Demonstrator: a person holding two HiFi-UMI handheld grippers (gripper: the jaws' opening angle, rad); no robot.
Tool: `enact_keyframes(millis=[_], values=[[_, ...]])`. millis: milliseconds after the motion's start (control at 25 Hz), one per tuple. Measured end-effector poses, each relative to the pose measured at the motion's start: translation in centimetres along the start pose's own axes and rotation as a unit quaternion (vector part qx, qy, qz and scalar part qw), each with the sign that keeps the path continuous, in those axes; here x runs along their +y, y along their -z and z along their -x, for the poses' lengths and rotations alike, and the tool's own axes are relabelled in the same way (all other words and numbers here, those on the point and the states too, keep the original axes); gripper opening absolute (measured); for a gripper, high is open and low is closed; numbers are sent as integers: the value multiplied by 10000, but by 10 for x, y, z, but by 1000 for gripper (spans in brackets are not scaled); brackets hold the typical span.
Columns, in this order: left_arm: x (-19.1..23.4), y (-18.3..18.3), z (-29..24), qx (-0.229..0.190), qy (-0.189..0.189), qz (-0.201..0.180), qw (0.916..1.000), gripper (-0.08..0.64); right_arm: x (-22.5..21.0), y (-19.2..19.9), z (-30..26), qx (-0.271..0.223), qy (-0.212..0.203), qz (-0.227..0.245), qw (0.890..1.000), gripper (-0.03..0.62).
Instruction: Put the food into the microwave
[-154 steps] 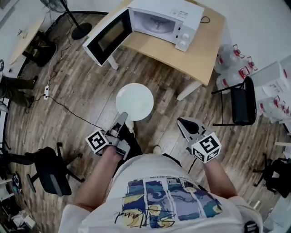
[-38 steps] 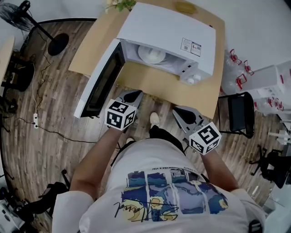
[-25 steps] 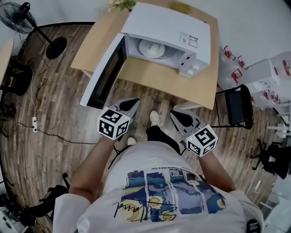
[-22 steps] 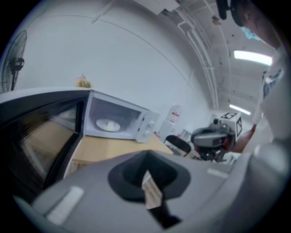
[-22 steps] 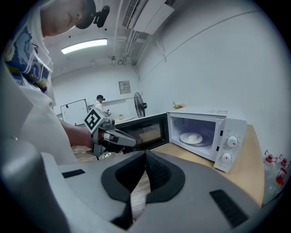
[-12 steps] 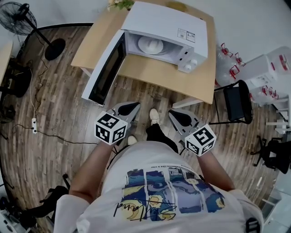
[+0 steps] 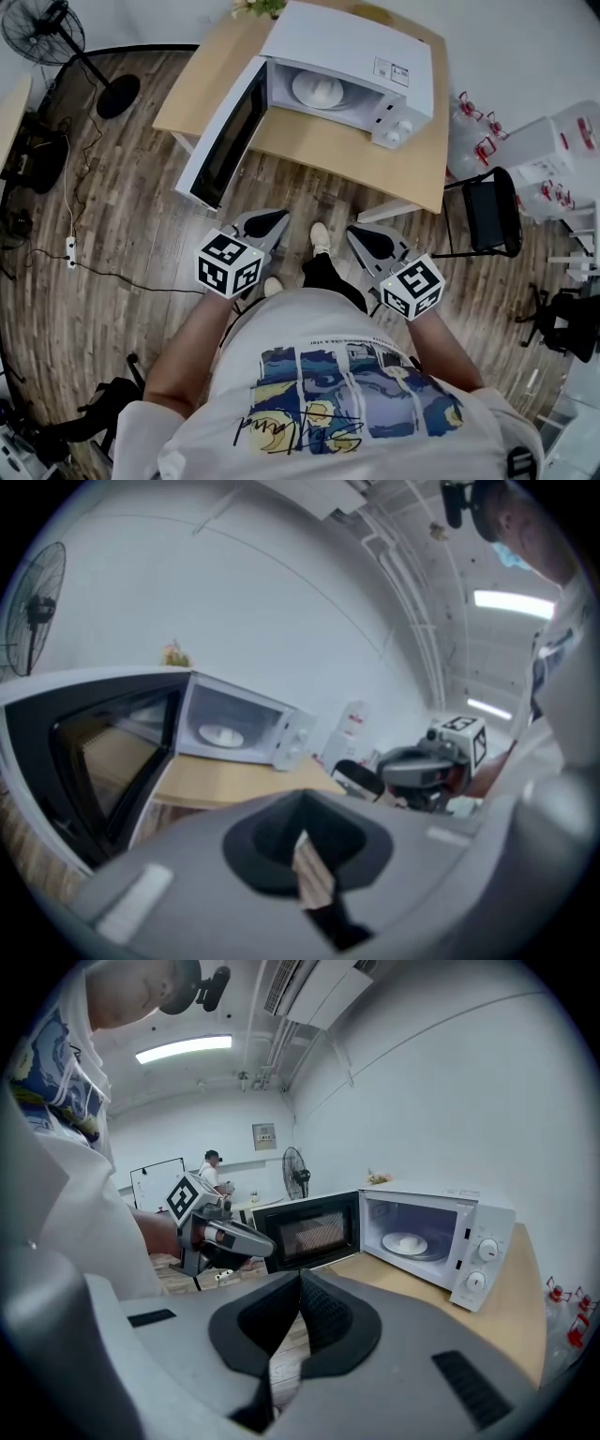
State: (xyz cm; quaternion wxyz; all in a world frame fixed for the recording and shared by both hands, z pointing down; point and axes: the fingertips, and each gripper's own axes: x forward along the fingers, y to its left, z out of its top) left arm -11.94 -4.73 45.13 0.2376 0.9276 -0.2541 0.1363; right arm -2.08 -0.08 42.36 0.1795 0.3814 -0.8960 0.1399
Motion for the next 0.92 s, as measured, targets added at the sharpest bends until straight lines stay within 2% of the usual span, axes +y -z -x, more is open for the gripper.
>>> enact_keyframes(millis=[400, 640, 920], values=[[-1, 1, 2, 4, 15, 18, 10000, 8, 1, -4, -4, -8, -25, 55, 10000, 6], [2, -7, -4, -20, 39, -13, 10000, 8, -10, -13, -8, -49, -38, 140, 9999, 6], [0, -1, -21, 106, 58, 5, 9999, 8, -23, -7, -7, 11, -76, 106, 9999, 6]])
